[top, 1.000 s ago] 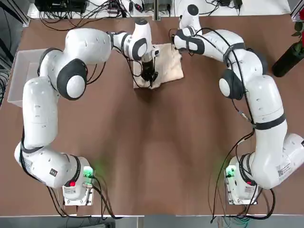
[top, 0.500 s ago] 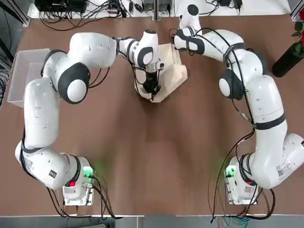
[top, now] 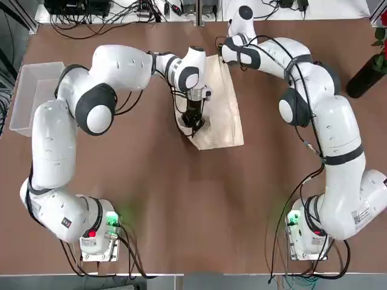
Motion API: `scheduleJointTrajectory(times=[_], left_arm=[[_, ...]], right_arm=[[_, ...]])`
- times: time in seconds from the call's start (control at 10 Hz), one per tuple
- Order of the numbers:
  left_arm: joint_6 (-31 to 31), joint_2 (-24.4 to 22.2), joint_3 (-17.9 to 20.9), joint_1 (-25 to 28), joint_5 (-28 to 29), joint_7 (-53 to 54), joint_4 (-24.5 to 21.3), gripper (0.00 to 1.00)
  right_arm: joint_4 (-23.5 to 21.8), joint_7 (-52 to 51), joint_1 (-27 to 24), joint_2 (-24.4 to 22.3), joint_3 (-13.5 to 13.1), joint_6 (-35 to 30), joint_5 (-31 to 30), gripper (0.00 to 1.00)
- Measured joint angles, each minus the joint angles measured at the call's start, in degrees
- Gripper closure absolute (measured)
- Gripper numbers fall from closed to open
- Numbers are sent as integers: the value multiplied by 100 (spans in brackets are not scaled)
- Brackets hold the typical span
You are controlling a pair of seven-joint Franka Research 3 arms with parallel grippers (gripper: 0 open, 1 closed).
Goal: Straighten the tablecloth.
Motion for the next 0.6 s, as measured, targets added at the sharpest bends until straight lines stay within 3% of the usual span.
scheduleJointTrajectory(times=[0.3,0.4,0.6], left_arm=[[-335,-18,-88,2,0,3,-1,90],[-479,-30,-123,1,0,4,-1,83],[-684,-67,-144,15,0,4,14,52]], right_arm=[[0,-1,-1,0,-1,0,0,99],[0,-2,-2,0,-2,0,0,99],[0,-2,-2,0,-2,0,0,98]])
